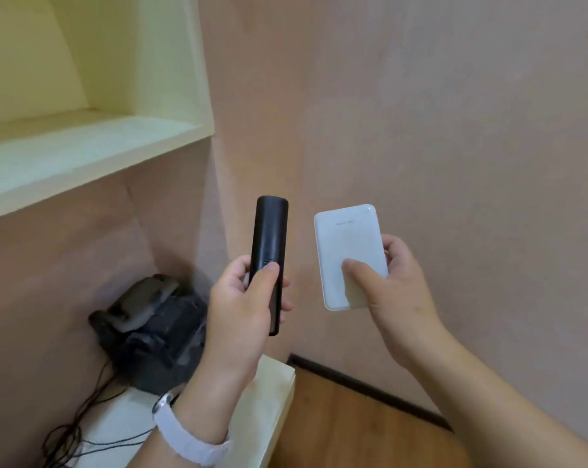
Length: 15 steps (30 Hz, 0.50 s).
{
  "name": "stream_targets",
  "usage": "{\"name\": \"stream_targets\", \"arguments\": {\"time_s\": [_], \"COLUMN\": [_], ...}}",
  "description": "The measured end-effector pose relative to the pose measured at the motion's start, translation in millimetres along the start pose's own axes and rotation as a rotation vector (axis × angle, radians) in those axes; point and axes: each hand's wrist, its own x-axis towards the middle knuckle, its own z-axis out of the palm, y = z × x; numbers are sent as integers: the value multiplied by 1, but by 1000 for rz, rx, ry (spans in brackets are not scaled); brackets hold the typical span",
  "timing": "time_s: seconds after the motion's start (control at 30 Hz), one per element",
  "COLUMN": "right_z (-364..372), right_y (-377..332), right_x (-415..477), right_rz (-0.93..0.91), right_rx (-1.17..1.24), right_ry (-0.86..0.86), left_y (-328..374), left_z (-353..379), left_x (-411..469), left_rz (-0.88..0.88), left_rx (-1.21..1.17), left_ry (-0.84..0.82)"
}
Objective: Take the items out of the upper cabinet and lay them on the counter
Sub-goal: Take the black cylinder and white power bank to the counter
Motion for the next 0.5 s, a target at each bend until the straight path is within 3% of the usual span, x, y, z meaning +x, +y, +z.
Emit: {"name": "stream_targets", "arguments": {"time_s": [0.5], "right_z": [-213], "right_y": [-1], "right_x": [-162], "right_rz": [22], "right_rx": [-14], "right_ry": [530], "left_y": [-10], "left_z": [158], "left_x": [-163], "left_rz": [-121], "left_rx": [-16], "left_ry": [-529]}}
